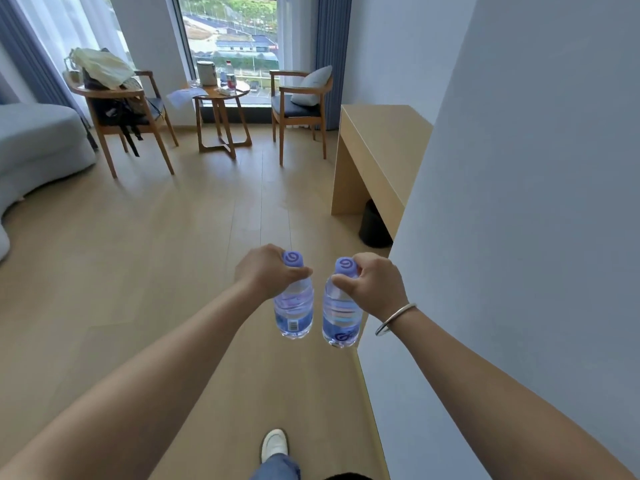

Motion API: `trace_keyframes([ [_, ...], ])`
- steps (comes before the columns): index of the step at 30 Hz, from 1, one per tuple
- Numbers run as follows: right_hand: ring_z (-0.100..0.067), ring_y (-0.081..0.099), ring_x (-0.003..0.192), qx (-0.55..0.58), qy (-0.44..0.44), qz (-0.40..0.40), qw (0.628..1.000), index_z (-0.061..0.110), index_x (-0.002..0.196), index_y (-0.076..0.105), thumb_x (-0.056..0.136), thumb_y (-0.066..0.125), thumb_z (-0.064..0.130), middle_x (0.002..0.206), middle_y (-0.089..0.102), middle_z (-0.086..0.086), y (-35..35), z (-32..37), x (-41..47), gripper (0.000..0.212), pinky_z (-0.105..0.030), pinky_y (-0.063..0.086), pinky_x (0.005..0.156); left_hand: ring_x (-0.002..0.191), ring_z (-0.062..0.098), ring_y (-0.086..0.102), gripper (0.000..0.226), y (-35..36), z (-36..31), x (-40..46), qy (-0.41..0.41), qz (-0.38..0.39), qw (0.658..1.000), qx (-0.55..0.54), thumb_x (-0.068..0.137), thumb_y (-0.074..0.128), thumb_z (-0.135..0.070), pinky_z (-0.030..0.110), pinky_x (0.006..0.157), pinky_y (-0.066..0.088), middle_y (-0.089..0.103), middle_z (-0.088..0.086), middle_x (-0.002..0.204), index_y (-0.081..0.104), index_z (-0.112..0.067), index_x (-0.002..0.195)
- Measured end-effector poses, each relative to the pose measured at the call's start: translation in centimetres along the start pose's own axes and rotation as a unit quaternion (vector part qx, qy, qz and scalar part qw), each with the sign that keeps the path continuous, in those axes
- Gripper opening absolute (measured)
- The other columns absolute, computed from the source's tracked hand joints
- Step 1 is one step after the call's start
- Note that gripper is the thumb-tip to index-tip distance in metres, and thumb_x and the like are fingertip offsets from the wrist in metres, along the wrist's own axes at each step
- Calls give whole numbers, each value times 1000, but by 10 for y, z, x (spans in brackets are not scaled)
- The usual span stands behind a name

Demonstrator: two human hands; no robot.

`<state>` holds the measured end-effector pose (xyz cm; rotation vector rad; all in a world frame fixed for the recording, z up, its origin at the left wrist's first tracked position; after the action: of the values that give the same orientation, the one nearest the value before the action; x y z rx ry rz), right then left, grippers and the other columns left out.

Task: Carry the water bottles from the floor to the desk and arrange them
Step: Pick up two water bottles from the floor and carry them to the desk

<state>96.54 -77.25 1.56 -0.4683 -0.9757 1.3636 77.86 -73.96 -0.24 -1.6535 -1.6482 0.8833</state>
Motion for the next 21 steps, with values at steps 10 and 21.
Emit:
trace_keyframes([
  [10, -21, 36, 54, 13, 39, -73, 996, 10, 57, 37, 76, 71, 31, 53, 34, 1, 28, 8, 178, 44, -29, 28, 51, 42, 12, 30, 54, -62, -12, 194, 81, -9, 997, 20, 71, 70, -51, 24, 44, 23, 35, -5, 43, 37, -18, 45],
  [21, -19, 35, 53, -13, 60, -67, 996, 8, 57, 41, 74, 69, 30, 56, 41, -6, 68, -34, 324, 40, -29, 26, 48, 41, 11, 33, 53, -56, -3, 351, 80, 7, 997, 14, 70, 69, -52, 23, 43, 24, 37, -6, 42, 38, -18, 45],
])
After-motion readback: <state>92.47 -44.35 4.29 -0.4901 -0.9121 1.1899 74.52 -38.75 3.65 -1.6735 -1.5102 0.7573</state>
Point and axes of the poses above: each hand's wrist, its own x-axis towards the middle knuckle, its own y-axis out of the palm, z = x × y, the point moved 8 cm from there along x, towards the middle knuckle
